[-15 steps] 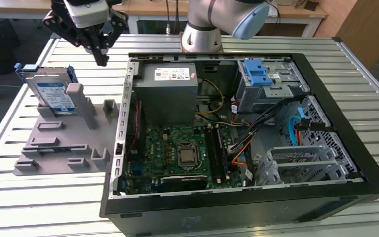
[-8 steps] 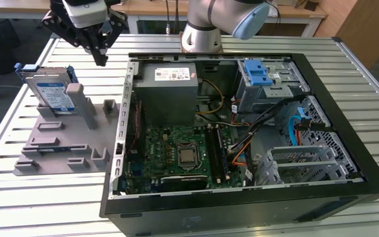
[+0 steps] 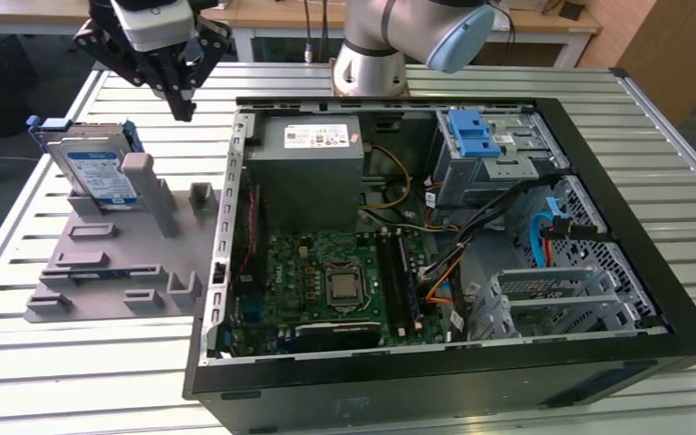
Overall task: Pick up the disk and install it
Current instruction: 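Reach for the disk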
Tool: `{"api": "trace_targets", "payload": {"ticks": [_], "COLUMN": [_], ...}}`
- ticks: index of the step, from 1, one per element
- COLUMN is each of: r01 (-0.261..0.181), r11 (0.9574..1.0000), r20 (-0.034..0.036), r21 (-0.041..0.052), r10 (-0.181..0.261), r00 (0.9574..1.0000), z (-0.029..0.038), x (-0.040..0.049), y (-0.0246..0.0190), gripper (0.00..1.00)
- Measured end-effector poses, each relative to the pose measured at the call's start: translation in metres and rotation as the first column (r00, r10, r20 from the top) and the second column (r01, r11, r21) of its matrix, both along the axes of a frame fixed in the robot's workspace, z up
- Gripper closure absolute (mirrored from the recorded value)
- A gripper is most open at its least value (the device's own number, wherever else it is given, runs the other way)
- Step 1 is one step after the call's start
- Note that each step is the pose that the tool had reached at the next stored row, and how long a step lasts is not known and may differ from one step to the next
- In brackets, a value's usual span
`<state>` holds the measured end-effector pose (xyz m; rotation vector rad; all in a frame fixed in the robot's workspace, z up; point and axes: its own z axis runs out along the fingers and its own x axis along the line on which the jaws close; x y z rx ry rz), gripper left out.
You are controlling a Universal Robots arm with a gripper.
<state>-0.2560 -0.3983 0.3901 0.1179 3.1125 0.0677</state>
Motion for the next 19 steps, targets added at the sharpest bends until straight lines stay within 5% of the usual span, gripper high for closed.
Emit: {"api": "trace_targets", "payload": {"ticks": [7, 9, 19], "r01": [0.000, 0.000, 0.000], "r11": [1.0000, 1.0000, 1.0000], "r20": [0.0000, 0.0000, 0.0000], "r21": [0.0000, 0.0000, 0.0000], "r10": [0.000, 0.000, 0.000], "r00": [1.0000, 1.0000, 1.0000], "z": [0.0000, 0.0000, 0.0000], "x": [-0.0017, -0.0126, -0.0145], "y": [0.0000, 0.0000, 0.0000], "gripper": [0.89, 0.89, 0.89]}}
